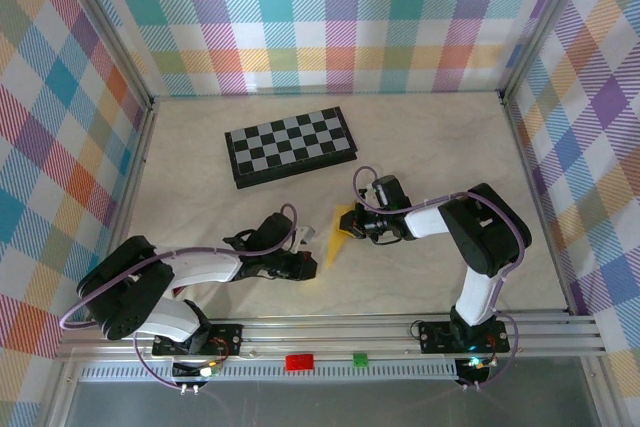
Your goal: Fold a paper plane with a square sheet of paper (pick it up from the middle)
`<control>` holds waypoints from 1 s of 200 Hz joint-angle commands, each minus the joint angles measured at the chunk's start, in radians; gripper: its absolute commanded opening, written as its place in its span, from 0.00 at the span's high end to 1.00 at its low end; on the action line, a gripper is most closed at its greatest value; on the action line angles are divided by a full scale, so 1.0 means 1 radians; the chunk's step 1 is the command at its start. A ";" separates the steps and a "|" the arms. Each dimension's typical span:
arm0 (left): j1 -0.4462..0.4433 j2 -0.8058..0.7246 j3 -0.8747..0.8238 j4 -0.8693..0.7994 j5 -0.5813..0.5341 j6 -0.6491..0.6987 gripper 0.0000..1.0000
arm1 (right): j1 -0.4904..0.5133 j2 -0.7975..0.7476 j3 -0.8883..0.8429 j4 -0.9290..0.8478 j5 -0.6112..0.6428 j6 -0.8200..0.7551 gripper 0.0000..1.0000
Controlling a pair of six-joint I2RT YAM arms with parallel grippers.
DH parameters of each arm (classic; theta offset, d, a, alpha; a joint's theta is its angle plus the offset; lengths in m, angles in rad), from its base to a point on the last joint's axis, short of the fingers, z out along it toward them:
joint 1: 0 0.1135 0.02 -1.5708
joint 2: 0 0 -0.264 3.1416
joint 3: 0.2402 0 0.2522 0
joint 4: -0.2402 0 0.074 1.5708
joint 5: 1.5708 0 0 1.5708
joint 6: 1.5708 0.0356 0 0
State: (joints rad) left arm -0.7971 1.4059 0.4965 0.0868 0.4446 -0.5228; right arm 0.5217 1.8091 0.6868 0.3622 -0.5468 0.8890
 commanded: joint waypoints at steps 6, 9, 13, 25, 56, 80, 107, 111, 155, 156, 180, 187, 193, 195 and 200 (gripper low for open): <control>-0.005 0.071 0.117 0.039 -0.006 0.010 0.99 | -0.006 0.035 -0.024 -0.112 0.101 0.008 0.96; -0.004 0.086 0.131 0.043 -0.002 0.012 0.99 | -0.006 0.035 -0.024 -0.111 0.100 0.009 0.96; -0.005 0.108 0.149 0.049 0.004 0.012 0.99 | -0.006 0.035 -0.026 -0.111 0.101 0.011 0.96; -0.004 0.166 0.187 0.074 0.002 0.011 1.00 | -0.006 0.034 -0.030 -0.105 0.099 0.012 0.96; -0.004 0.293 0.275 0.085 -0.034 0.030 0.98 | -0.006 0.041 -0.033 -0.090 0.090 0.019 0.96; -0.003 0.366 0.298 0.069 -0.075 0.033 0.98 | -0.006 0.041 -0.040 -0.066 0.075 0.030 0.95; -0.003 0.374 0.220 0.096 -0.088 0.003 1.00 | -0.006 0.025 -0.040 -0.064 0.070 0.028 0.95; -0.004 0.372 0.208 0.094 -0.087 -0.001 1.00 | -0.006 0.023 -0.037 -0.066 0.068 0.027 0.95; -0.003 0.326 0.038 0.136 -0.050 -0.016 1.00 | -0.006 -0.040 0.009 -0.123 0.074 -0.018 0.93; -0.004 0.325 0.036 0.136 -0.050 -0.014 1.00 | -0.006 -0.042 0.010 -0.125 0.075 -0.019 0.93; -0.003 0.318 0.009 0.134 -0.021 0.004 1.00 | -0.006 -0.050 0.045 -0.156 0.087 -0.052 0.91; -0.004 0.319 0.007 0.136 -0.020 0.005 1.00 | -0.006 -0.045 0.051 -0.157 0.087 -0.056 0.91; -0.004 0.322 0.007 0.139 -0.016 0.004 1.00 | -0.006 -0.039 0.055 -0.157 0.087 -0.059 0.91; -0.005 0.323 0.007 0.140 -0.015 0.006 1.00 | -0.006 -0.036 0.057 -0.156 0.087 -0.060 0.91; -0.003 0.323 0.009 0.142 -0.011 0.006 1.00 | -0.006 -0.027 0.060 -0.153 0.087 -0.061 0.91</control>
State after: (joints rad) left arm -0.7959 1.6836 0.5674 0.4194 0.4160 -0.5270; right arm 0.5232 1.7763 0.7139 0.2535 -0.5060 0.8730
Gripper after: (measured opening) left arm 0.048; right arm 0.089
